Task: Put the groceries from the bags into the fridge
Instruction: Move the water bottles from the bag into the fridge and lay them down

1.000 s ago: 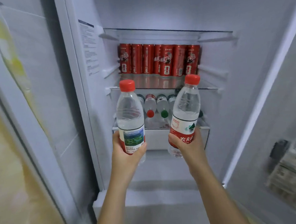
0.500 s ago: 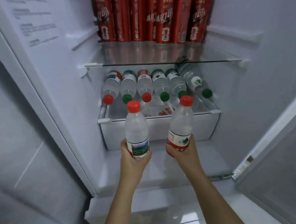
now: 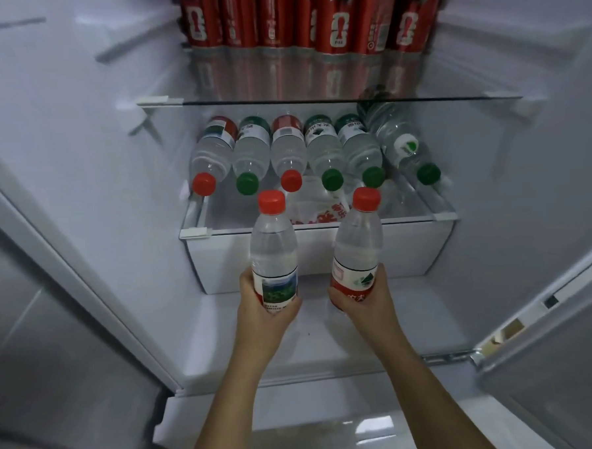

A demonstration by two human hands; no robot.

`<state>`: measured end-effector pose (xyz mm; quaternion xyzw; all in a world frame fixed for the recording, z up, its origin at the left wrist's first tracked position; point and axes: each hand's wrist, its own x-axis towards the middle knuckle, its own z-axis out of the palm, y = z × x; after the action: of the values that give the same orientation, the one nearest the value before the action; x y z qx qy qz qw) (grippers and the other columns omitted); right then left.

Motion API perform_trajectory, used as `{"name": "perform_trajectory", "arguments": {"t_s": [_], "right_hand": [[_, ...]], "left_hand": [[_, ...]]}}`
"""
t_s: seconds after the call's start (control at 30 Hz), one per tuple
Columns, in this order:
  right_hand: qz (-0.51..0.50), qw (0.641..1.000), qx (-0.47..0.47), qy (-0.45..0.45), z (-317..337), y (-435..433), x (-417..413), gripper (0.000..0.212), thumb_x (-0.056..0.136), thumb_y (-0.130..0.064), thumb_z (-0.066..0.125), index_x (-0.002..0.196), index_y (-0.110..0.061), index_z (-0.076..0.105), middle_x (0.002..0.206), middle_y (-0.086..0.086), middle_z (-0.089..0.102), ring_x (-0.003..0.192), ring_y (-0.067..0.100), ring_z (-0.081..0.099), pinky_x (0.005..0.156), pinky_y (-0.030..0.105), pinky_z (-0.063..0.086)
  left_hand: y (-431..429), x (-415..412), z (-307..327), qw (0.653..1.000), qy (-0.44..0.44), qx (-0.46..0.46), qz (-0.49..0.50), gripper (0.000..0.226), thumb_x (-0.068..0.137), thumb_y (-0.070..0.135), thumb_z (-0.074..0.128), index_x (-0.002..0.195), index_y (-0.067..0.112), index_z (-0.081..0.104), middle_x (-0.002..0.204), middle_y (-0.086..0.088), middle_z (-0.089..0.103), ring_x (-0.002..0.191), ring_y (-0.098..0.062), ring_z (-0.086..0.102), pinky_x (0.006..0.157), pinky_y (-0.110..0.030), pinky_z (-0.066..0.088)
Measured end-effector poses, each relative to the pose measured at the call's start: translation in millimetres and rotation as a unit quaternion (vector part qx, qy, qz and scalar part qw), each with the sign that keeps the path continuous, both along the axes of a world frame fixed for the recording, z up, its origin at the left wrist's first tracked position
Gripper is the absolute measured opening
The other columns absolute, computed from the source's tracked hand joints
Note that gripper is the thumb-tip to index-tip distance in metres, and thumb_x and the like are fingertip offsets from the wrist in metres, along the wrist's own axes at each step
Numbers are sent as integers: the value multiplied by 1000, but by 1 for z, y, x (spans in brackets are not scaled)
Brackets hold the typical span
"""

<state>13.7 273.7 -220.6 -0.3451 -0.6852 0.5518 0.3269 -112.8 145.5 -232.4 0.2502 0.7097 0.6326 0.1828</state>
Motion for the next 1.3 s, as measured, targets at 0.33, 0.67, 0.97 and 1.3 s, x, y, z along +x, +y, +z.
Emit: {"name": "perform_trajectory", "arguments": {"t_s": [0.33,0.67,0.97,1.3], "right_hand": [[-12,1000,17,13,46,0,11,53,78,-18,80,116,-32,46,110,-17,57,97,-4,60,70,12,49],[-43,947,279,-156,117,25,-13,28,80,-51,71,90,-28,58,98,-4,55,86,9,52,71,28,41],[-16,897,275,-346,165,23,-2,37,79,-51,62,63,-21,48,66,-1,54,68,20,56,63,31,45],[-127,931,316,-133,214,-7,52,36,76,-23,67,53,-15,41,50,0,34,50,15,33,51,29,27]], "left_hand": [[-12,2,35,997,51,37,38,70,69,16,86,121,32,42,116,17,55,105,2,58,75,-11,49],[11,-19,118,984,163,69,33,57,77,27,81,122,27,46,109,20,56,103,5,54,87,-15,44],[28,-19,119,987,154,37,7,15,85,12,62,78,19,51,69,5,54,62,-9,49,64,-25,43],[30,-18,113,983,175,43,22,18,87,14,61,74,16,50,62,3,51,57,-11,46,58,-27,41]]}}
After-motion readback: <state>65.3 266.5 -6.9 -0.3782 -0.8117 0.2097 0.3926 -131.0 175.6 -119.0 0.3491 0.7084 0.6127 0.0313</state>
